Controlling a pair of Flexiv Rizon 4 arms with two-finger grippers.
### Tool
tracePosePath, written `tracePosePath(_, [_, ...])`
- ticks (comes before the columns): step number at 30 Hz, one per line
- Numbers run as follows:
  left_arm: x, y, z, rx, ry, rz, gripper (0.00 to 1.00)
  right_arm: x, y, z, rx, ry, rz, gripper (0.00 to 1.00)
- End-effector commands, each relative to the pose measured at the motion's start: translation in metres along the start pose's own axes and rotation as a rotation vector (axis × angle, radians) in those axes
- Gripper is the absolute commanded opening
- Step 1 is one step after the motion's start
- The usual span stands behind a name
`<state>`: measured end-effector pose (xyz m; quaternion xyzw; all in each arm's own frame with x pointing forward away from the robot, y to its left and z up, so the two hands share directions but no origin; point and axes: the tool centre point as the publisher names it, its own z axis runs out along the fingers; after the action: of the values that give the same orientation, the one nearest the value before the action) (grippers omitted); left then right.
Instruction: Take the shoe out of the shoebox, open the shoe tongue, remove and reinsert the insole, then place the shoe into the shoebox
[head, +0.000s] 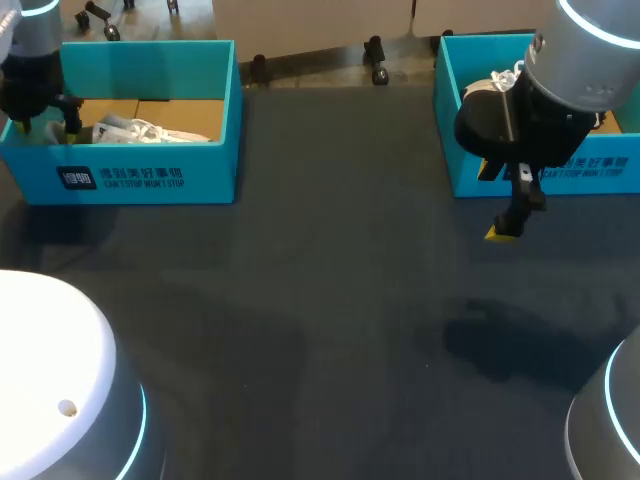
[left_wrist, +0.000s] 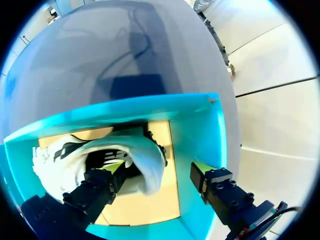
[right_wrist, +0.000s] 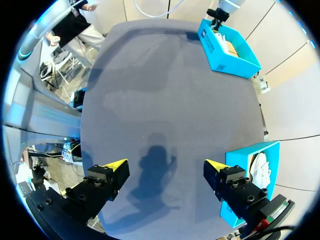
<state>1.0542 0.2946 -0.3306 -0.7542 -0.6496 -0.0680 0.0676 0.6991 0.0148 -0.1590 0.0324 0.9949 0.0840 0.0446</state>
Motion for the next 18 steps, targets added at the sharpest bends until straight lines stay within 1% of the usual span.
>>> tracePosePath(1, [-0.001,-0.003,-0.018,-0.007,-0.009,-0.009,0.99,-0.001,0.001,0.001,0.003,0.002,0.001,1.00])
tracePosePath(4, [-0.004,-0.001,-0.029,-0.021,-0.021,-0.030,1.00,-0.001,0.001,0.001,0.003,0.002,0.001,1.00])
tracePosePath(5, [-0.004,-0.001,-0.032,-0.014,-0.032,-0.038,1.00,-0.001,0.001,0.001,0.003,0.002,0.001,1.00])
tracePosePath(7, [-0.004,0.001,-0.041,-0.023,-0.036,-0.086,1.00,-0.001,0.001,0.001,0.003,0.002,0.001,1.00])
tracePosePath(9, [-0.003,0.002,-0.049,-0.009,-0.059,-0.128,1.00,-0.001,0.001,0.001,0.003,0.002,0.001,1.00])
tracePosePath(12, [-0.003,0.004,-0.062,-0.017,-0.075,-0.178,1.00,-0.001,0.001,0.001,0.003,0.002,0.001,1.00])
tracePosePath(15, [-0.001,0.003,-0.078,-0.009,-0.089,-0.227,1.00,-0.001,0.001,0.001,0.003,0.002,0.001,1.00])
tracePosePath(18, [0.003,0.002,-0.093,0.029,-0.109,-0.248,1.00,-0.001,0.001,0.001,0.003,0.002,0.001,1.00])
